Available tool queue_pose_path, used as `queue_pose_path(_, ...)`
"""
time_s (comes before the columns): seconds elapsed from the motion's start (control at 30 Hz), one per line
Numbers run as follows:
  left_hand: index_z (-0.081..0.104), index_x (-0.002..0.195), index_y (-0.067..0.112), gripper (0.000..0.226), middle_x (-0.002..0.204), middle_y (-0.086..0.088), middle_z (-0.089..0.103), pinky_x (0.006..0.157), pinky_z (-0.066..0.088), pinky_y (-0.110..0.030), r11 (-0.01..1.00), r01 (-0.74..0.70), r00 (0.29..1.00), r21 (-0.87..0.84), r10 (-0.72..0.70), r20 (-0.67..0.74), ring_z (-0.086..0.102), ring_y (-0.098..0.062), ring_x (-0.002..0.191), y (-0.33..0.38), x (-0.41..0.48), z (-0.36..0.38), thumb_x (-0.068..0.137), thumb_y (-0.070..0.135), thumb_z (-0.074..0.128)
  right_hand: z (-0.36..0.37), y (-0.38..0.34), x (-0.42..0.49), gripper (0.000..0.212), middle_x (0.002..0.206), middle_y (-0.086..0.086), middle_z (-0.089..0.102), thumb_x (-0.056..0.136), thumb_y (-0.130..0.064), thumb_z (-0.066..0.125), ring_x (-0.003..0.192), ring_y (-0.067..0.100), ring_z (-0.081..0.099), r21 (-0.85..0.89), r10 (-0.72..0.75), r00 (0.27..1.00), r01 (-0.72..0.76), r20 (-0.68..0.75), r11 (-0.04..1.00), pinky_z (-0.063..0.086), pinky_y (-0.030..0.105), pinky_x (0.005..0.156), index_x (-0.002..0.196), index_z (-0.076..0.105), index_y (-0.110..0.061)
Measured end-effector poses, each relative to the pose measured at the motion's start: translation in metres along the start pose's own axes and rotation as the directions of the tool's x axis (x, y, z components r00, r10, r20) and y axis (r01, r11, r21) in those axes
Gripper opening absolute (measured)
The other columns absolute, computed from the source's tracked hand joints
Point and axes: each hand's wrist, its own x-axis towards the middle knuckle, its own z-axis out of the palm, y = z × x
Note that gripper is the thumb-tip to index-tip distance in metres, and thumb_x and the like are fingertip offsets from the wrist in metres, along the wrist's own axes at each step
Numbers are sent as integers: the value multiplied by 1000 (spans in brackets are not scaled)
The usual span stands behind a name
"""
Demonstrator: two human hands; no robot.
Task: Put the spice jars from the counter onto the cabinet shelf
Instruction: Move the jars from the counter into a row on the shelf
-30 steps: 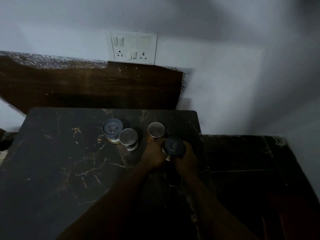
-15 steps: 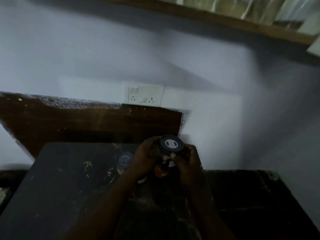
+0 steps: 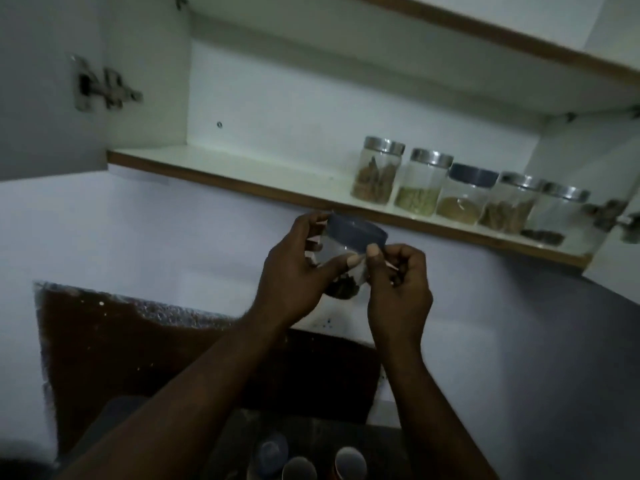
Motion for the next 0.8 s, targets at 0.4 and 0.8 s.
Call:
queue_pose_path(0.4, 33, 153, 32, 87, 134, 7, 59, 89, 56, -34, 971, -43, 999, 236, 39, 22, 62, -16, 112, 27, 147, -36, 80, 29, 80, 79, -65, 132, 44, 119, -7, 66, 88, -33, 77, 113, 18, 65, -250, -132, 942, 214, 310, 944, 54, 33, 94, 125, 57, -22)
queue_pose_path(0.8, 40, 144, 29, 72, 118, 2, 71, 73, 39, -36, 605, 60, 992, 794, 50, -113, 61, -28, 107, -26, 156, -3, 87, 72, 47, 91, -28, 145, 35, 114, 4, 70, 92, -33, 71, 105, 22, 65, -472, -120, 940, 267, 318, 840, 47, 29, 82, 119, 66, -11)
